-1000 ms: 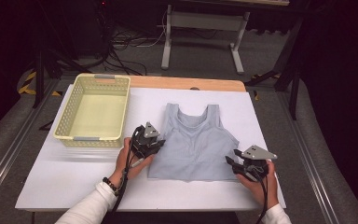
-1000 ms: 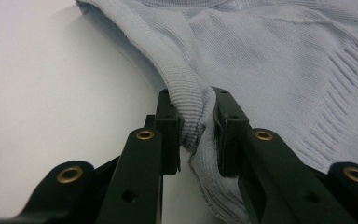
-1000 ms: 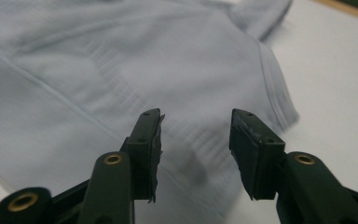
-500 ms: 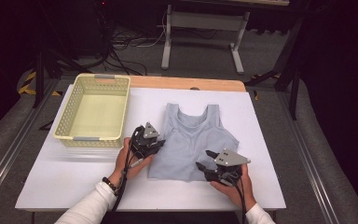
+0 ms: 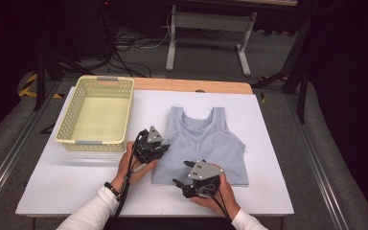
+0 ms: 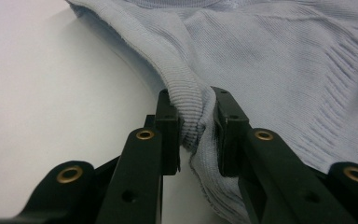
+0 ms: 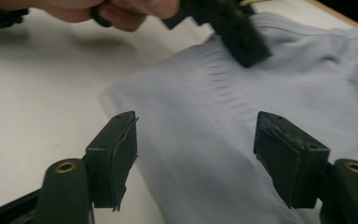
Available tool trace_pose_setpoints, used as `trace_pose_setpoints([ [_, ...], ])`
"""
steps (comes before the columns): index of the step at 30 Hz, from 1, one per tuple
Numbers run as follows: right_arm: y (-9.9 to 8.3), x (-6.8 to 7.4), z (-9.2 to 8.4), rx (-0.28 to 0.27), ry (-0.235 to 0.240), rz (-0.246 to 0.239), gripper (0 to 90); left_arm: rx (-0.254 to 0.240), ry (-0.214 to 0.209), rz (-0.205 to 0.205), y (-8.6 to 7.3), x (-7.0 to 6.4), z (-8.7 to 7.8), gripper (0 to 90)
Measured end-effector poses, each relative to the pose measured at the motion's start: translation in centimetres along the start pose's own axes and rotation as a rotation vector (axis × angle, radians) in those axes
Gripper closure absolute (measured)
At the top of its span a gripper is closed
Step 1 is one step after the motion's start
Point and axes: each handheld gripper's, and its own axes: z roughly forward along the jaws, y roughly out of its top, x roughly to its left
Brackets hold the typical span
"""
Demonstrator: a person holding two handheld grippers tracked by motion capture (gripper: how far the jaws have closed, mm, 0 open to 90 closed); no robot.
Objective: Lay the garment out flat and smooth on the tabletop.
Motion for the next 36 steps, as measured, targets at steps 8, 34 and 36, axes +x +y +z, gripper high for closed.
trace_pose_setpoints([
  [8, 1.2, 1.9, 2.1, 0.014, 0.058, -0.048, 25.4, 0.007, -0.008, -0.01, -0.2, 0.2, 0.0, 75.3],
  [34, 2.8, 3.6, 5.4, 0.041, 0.111, -0.056, 39.7, 0.024, -0.012, -0.009, -0.7, 0.7, -0.7, 75.1],
  [36, 2.8, 3.6, 5.8, 0.046, 0.095, -0.06, 40.4, 0.027, -0.016, -0.004, -0.7, 0.8, -0.7, 75.1],
])
